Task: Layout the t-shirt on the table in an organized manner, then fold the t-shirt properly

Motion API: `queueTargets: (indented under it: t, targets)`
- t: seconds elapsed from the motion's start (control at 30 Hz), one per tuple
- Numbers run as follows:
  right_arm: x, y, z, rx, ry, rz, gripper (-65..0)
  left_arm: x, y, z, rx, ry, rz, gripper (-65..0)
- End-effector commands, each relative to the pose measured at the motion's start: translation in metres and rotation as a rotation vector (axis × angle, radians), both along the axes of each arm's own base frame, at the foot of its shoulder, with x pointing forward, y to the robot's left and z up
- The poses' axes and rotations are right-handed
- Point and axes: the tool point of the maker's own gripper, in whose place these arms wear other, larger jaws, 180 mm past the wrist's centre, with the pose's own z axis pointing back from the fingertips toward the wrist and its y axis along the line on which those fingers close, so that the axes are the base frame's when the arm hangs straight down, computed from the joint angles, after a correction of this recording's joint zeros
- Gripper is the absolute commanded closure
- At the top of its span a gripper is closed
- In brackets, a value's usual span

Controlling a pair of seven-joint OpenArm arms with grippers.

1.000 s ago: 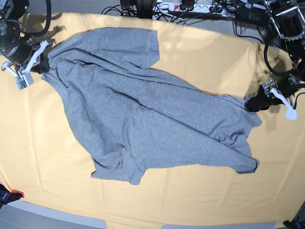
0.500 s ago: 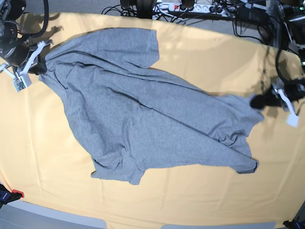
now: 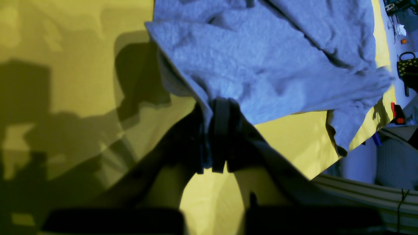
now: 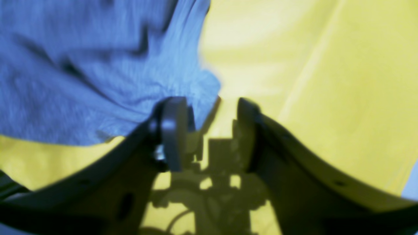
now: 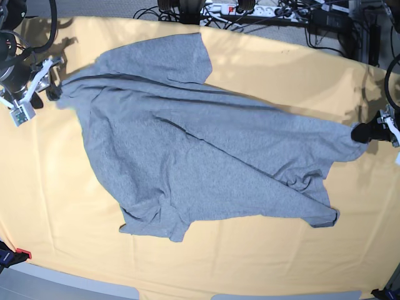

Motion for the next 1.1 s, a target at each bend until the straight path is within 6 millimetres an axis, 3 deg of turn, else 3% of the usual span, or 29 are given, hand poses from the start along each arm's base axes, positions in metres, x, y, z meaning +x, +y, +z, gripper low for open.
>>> queueTargets:
  t: [0.0, 0.17, 0.47, 0.63, 0.77, 0.97, 1.07]
  targets:
    - [0.004, 0.000, 0.010, -0.009, -0.032, 0.012, -30.7, 0.009, 0.007, 0.020, 0.009, -0.056, 0.007, 0.0]
    - [-0.013, 0.013, 0.000, 0.071, 0.053, 0.031, -30.6, 0.009, 0.006, 0.020, 0.008, -0.059, 0.003, 0.0]
    - [-0.062, 0.060, -0.020, 0.316, 0.179, 0.070, -30.6, 0.009, 0.006, 0.020, 0.009, -0.060, 0.001, 0.0]
    - [-0.063, 0.076, -0.027, 0.394, 0.140, 0.000, -30.6, 0.009, 0.006, 0.020, 0.009, -0.060, 0.001, 0.0]
    - [-0.054, 0.075, -0.034, 0.403, 0.070, -0.133, -30.7, 0.009, 0.006, 0.020, 0.009, -0.060, 0.001, 0.0]
    - [-0.058, 0.087, -0.044, 0.467, 0.081, -0.238, -31.9, 0.009, 0.006, 0.020, 0.009, -0.061, 0.001, 0.0]
    - [-0.060, 0.082, -0.052, 0.446, 0.090, -0.322, -31.9, 0.009, 0.006, 0.020, 0.009, -0.060, 0.001, 0.0]
